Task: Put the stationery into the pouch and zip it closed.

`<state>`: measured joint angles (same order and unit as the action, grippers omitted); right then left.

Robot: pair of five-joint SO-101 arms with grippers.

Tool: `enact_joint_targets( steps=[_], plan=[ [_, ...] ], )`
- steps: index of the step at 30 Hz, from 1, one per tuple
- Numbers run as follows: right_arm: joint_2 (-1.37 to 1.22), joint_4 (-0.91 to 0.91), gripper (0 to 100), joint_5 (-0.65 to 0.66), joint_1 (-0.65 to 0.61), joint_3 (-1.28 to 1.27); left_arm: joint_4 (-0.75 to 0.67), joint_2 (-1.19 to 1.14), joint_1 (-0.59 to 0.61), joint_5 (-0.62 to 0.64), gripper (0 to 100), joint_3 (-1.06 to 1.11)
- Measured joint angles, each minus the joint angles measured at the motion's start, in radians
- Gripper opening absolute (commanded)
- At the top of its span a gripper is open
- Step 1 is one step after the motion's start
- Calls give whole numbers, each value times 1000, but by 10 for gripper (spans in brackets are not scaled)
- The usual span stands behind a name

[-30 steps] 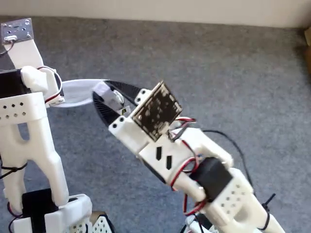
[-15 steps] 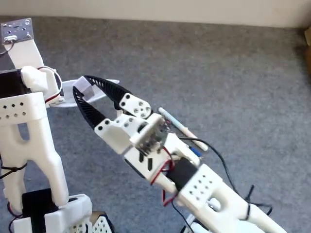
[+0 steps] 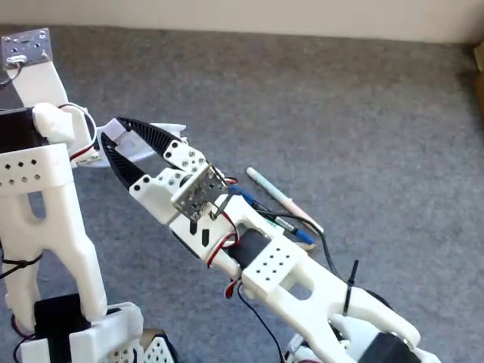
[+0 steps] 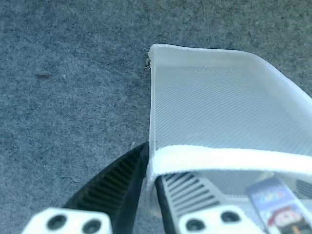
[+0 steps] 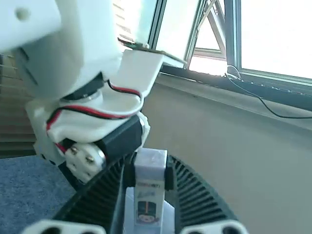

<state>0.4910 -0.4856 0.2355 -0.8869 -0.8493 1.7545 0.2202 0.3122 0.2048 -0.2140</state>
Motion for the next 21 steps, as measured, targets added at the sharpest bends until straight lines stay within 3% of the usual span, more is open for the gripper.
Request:
enact_joint_targets(
  steps=[7, 10, 21],
  plan=[
    [-83, -29, 15, -2, 18, 0, 0, 0, 0, 0, 4, 0],
    [-83, -23, 73, -2, 18, 0, 0, 0, 0, 0, 4, 0],
    [17, 245, 115, -2, 18, 0, 0, 0, 0, 0, 4, 0]
  ],
)
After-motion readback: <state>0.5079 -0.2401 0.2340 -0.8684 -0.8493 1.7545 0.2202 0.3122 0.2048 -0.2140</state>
